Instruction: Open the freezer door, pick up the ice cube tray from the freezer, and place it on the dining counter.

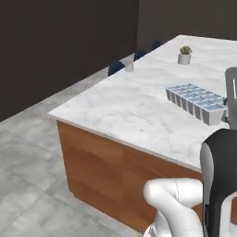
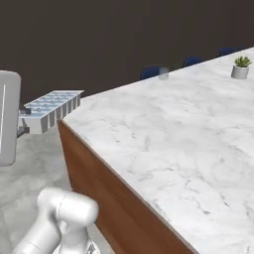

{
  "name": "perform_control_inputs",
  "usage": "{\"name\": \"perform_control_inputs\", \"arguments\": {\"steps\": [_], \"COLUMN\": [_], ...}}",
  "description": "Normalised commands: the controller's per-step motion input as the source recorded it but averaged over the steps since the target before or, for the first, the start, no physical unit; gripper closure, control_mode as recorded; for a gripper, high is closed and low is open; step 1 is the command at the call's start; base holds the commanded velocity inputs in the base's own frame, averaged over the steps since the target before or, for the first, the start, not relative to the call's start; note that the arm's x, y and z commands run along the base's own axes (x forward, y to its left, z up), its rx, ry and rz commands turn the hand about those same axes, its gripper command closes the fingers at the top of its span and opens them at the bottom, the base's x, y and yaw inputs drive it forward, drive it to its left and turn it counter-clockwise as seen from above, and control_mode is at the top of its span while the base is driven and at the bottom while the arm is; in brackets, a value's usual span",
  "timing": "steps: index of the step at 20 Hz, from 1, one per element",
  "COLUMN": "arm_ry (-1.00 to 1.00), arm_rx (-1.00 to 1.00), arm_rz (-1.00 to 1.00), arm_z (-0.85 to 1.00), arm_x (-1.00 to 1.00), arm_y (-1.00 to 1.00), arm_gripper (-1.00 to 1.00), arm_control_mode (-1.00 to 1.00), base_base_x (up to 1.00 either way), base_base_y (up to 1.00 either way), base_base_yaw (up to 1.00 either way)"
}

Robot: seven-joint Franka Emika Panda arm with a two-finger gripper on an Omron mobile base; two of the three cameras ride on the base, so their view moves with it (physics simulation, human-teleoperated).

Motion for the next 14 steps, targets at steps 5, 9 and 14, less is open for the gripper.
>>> {"name": "perform_control_inputs", "arguments": {"steps": [5,9,14], "arm_ry": [0.00,0.00,0.00], "arm_rx": [0.00,0.00,0.00], "arm_rz": [0.00,0.00,0.00], "arm_z": [0.00,0.00,0.00], "arm_x": [0.00,0.00,0.00], "arm_y": [0.00,0.00,0.00], "arm_gripper": [1.00,1.00,1.00], "arm_control_mode": [1.00,1.00,1.00], "base_base_x": [0.69,0.36,0.10], "base_base_y": [1.00,1.00,1.00], "base_base_yaw": [-0.62,-0.57,-0.50]}}
